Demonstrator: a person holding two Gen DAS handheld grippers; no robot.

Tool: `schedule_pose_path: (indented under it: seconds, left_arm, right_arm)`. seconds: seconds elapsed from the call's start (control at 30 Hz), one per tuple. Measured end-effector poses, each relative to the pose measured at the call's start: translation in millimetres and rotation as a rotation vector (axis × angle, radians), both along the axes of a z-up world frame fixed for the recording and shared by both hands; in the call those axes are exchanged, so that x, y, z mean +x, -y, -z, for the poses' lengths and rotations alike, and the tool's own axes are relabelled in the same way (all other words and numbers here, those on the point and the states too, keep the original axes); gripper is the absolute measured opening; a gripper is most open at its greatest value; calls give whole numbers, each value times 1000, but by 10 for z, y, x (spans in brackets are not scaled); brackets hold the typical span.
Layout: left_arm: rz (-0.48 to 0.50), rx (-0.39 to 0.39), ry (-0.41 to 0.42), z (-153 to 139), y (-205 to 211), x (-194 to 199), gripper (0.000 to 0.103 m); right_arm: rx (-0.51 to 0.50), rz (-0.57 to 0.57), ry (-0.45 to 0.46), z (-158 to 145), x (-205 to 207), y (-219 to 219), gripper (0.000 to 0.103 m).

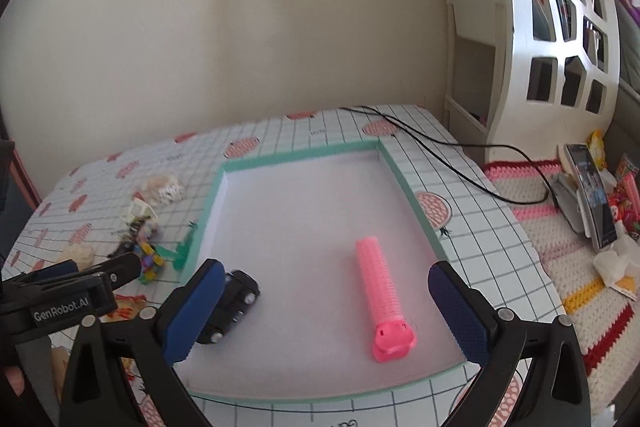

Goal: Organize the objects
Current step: 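Move the left tool to the lace cloth while the right tool reaches the yellow packet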

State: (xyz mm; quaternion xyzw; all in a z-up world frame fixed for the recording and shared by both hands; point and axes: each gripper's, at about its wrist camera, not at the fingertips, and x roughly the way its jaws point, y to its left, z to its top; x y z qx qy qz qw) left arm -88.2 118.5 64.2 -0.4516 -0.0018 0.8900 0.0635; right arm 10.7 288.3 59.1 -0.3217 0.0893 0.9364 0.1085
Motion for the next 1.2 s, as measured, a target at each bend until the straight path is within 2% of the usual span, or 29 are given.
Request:
schedule_pose_path:
  seconds: [0.17, 0.27, 0.37, 0.63, 0.9, 1.03, 1.2]
  left_arm:
    - [-4, 26, -38, -192, 250, -43, 103]
    - [-10, -14, -22, -255, 427, -55, 103]
    - [-55, -74, -15, -289, 641, -63, 103]
    - [-205, -57, -15, -368, 1354, -72, 103]
    - [-358, -37, 12, -207, 1908, -72, 103]
    - [-363, -22, 43, -52, 1960, -110, 103]
    - [-343, -32, 80, 135, 1898, -181, 103]
  right_arm:
    - [-37, -48, -10, -34, -61, 125, 103]
    - [-39, -84, -5, -32, -111, 283, 103]
    - [-40, -146, -8, -47, -156, 510, 103]
    - [20, -340, 35, 25, -299, 1304, 103]
    - [65, -452, 137, 296, -350, 1904, 103]
    - [89, -458, 199, 448, -387, 1982, 103]
    - [59, -409, 276, 595, -481, 1874, 103]
